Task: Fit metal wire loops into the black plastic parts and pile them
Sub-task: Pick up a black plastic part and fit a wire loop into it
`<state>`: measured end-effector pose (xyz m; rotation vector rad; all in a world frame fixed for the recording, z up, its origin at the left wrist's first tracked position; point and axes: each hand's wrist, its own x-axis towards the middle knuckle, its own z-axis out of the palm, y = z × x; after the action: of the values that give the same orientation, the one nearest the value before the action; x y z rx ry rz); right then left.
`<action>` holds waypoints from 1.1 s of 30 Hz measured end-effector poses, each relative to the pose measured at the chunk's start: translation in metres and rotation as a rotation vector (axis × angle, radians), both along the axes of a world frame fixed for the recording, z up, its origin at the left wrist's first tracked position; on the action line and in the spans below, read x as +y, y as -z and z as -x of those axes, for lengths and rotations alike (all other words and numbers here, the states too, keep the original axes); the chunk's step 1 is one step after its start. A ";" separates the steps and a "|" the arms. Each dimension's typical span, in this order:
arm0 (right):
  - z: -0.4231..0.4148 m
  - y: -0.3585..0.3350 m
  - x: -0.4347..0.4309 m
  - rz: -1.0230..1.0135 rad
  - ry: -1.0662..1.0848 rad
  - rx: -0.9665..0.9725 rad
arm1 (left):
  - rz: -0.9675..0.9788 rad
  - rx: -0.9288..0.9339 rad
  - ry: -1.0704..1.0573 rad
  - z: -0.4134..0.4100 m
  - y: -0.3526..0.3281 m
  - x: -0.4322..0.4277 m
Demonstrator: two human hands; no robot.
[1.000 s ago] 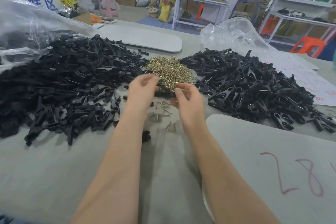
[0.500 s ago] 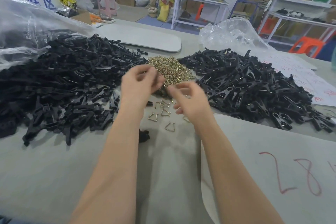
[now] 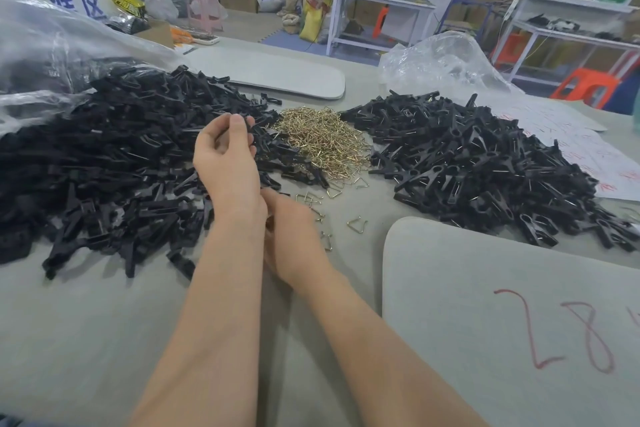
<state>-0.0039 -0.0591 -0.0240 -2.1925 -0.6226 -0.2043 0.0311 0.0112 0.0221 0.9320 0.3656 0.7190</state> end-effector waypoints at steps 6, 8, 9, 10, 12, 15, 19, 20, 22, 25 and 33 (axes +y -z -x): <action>-0.011 -0.012 -0.014 -0.281 0.137 0.249 | 0.088 -0.062 0.131 -0.004 0.003 -0.004; -0.020 -0.022 -0.031 -0.396 0.201 0.332 | 0.101 -0.061 0.235 -0.006 0.005 -0.005; -0.024 -0.027 -0.044 -0.451 0.226 0.353 | 0.077 -0.037 0.305 -0.006 0.007 -0.006; -0.027 -0.032 -0.057 -0.498 0.234 0.364 | 0.010 0.005 0.376 -0.005 0.008 -0.008; -0.030 -0.036 -0.077 -0.538 0.204 0.366 | -0.240 0.120 0.509 -0.005 0.014 -0.013; -0.032 -0.036 -0.089 -0.508 0.179 0.339 | -0.486 0.208 0.645 -0.002 0.017 -0.024; -0.035 -0.031 -0.088 -0.656 0.229 0.371 | -0.451 0.220 0.690 -0.002 0.017 -0.027; -0.035 -0.030 -0.087 -0.692 0.230 0.386 | -0.432 0.219 0.712 -0.002 0.017 -0.027; -0.037 -0.029 -0.085 -0.699 0.222 0.389 | -0.454 0.228 0.734 -0.001 0.017 -0.028; -0.037 -0.030 -0.082 -0.657 0.222 0.337 | -0.537 0.241 0.688 -0.001 0.019 -0.029; -0.038 -0.028 -0.085 -0.613 0.282 0.186 | -0.391 0.222 0.715 0.000 0.017 -0.031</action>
<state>0.0343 -0.1439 0.0037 -1.6660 -0.1131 -0.2909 0.0312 -0.0195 0.0055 1.4134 0.0628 0.0215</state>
